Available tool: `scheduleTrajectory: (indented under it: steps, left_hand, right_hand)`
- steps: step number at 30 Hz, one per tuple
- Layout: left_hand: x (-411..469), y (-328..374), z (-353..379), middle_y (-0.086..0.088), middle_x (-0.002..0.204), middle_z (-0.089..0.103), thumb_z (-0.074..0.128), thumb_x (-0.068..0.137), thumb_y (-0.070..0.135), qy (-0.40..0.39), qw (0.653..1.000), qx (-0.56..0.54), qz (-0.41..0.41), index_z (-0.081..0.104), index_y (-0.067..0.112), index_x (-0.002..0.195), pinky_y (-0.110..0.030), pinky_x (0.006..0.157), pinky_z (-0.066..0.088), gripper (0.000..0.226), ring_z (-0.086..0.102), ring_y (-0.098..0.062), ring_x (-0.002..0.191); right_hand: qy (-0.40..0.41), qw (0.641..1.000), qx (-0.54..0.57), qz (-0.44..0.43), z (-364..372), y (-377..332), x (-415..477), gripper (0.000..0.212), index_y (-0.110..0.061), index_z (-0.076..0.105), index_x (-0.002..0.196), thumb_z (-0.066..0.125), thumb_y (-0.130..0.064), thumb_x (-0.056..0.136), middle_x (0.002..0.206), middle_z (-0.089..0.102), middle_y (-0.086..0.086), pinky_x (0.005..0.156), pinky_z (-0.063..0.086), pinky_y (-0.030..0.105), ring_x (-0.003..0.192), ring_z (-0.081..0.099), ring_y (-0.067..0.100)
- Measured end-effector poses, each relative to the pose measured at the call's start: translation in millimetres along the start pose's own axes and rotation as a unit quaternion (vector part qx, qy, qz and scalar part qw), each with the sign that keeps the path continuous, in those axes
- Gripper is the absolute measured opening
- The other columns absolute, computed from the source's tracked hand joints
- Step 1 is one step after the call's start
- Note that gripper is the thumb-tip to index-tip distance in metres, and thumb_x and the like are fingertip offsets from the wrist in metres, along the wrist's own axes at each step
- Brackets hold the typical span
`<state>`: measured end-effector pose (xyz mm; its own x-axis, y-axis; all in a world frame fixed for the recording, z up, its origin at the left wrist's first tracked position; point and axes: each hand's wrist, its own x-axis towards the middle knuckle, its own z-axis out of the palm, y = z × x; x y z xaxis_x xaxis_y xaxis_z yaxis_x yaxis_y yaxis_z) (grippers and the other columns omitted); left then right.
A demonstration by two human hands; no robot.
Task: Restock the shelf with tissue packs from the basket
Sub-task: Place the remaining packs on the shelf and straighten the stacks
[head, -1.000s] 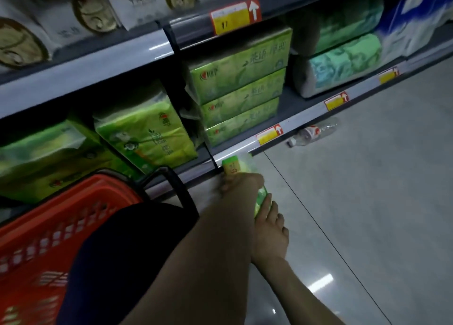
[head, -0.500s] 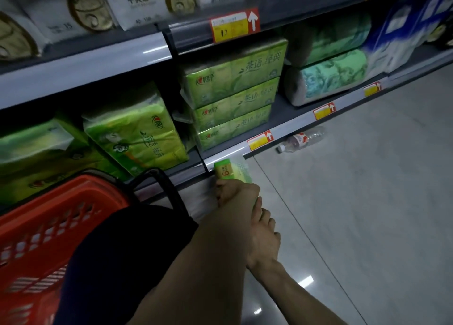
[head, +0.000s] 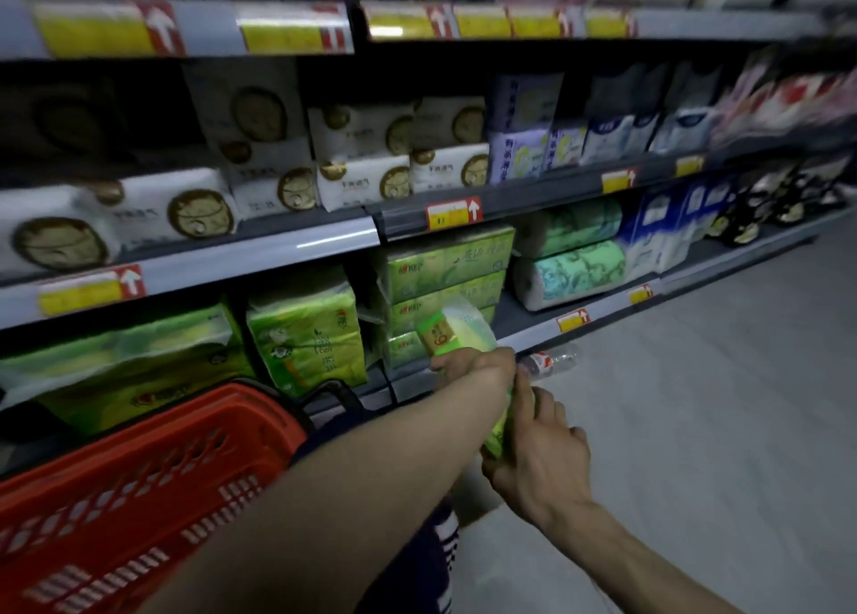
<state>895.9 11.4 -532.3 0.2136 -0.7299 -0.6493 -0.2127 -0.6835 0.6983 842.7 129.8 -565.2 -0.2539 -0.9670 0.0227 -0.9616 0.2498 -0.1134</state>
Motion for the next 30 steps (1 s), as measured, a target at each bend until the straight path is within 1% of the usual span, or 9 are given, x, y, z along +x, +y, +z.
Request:
scheduleTrajectory:
  steps: [6,10,13,16,18,21,23,26,30]
  left_hand:
    - [-70,46,-74,-0.019,0.140,0.053,0.082,0.065,0.055,0.011,0.987,-0.105,0.119,0.021,0.005,0.149,-0.042,0.105,0.049,0.115,0.057,-0.039,0.123]
    - [-113,60,-141,-0.013,0.130,0.041,0.078,0.065,0.067,0.047,0.963,-0.193,0.184,0.027,0.015,0.139,-0.045,0.107,0.045,0.104,0.052,-0.036,0.116]
    - [-130,48,-198,-0.010,0.140,0.039,0.069,0.078,0.072,0.042,0.919,-0.286,0.267,0.027,0.026,0.147,-0.048,0.110,0.042,0.093,0.049,-0.034,0.125]
    - [-131,24,-255,-0.005,0.145,0.047,0.074,0.081,0.062,0.002,0.871,-0.340,0.356,0.028,0.040,0.142,-0.037,0.094,0.051,0.080,0.058,-0.021,0.117]
    - [-132,10,-290,-0.001,0.143,0.056,0.082,0.076,0.059,-0.029,0.845,-0.386,0.368,0.030,0.038,0.146,-0.035,0.090,0.054,0.090,0.063,-0.017,0.116]
    - [-132,-11,-340,0.000,0.135,0.069,0.083,0.064,0.073,-0.046,0.823,-0.429,0.369,0.044,0.037,0.147,-0.050,0.098,0.057,0.099,0.069,-0.024,0.120]
    - [-135,-28,-371,-0.001,0.136,0.070,0.074,0.072,0.076,-0.056,0.819,-0.445,0.358,0.051,0.035,0.148,-0.052,0.095,0.059,0.089,0.069,-0.026,0.122]
    - [-134,-55,-407,-0.008,0.139,0.067,0.062,0.086,0.074,-0.064,0.807,-0.473,0.347,0.052,0.030,0.149,-0.055,0.100,0.055,0.077,0.067,-0.032,0.125]
    - [-130,-94,-442,-0.010,0.126,0.074,0.045,0.099,0.064,-0.035,0.786,-0.506,0.352,0.067,0.016,0.133,-0.043,0.089,0.063,0.063,0.072,-0.026,0.116]
  right_hand:
    - [0.106,0.993,-0.024,-0.056,-99,-30,-3,0.134,-0.014,0.011,0.167,0.080,-0.055,0.060,0.134,0.059,0.015,0.080,0.054,0.047,0.114,0.061,0.036]
    - [0.163,0.981,-0.001,-0.106,-158,-74,-19,0.134,-0.016,0.009,0.168,0.081,-0.054,0.062,0.138,0.056,0.011,0.085,0.052,0.049,0.121,0.059,0.034]
    - [0.201,0.968,0.037,-0.146,-191,-107,-34,0.134,-0.019,0.002,0.167,0.080,-0.057,0.065,0.136,0.057,0.010,0.085,0.052,0.049,0.120,0.058,0.034]
    - [0.216,0.955,0.084,-0.185,-210,-144,-52,0.137,-0.023,-0.003,0.166,0.082,-0.058,0.064,0.141,0.055,0.010,0.089,0.052,0.048,0.125,0.057,0.032]
    - [0.215,0.943,0.116,-0.224,-216,-171,-65,0.137,-0.024,-0.006,0.165,0.082,-0.057,0.066,0.145,0.053,0.009,0.091,0.053,0.045,0.127,0.055,0.031]
    - [0.208,0.923,0.154,-0.286,-219,-209,-86,0.132,-0.026,-0.012,0.165,0.077,-0.058,0.072,0.151,0.047,0.005,0.093,0.050,0.043,0.129,0.051,0.027]
    - [0.183,0.915,0.179,-0.313,-218,-233,-101,0.129,-0.028,-0.018,0.164,0.073,-0.058,0.077,0.156,0.040,0.002,0.096,0.047,0.042,0.133,0.047,0.025]
    - [0.150,0.905,0.190,-0.349,-214,-269,-121,0.126,-0.026,-0.017,0.165,0.070,-0.056,0.079,0.155,0.037,-0.001,0.102,0.045,0.043,0.135,0.045,0.024]
    - [0.120,0.899,0.167,-0.386,-194,-317,-137,0.126,-0.024,-0.016,0.165,0.072,-0.052,0.079,0.155,0.039,0.003,0.109,0.042,0.047,0.140,0.041,0.027]
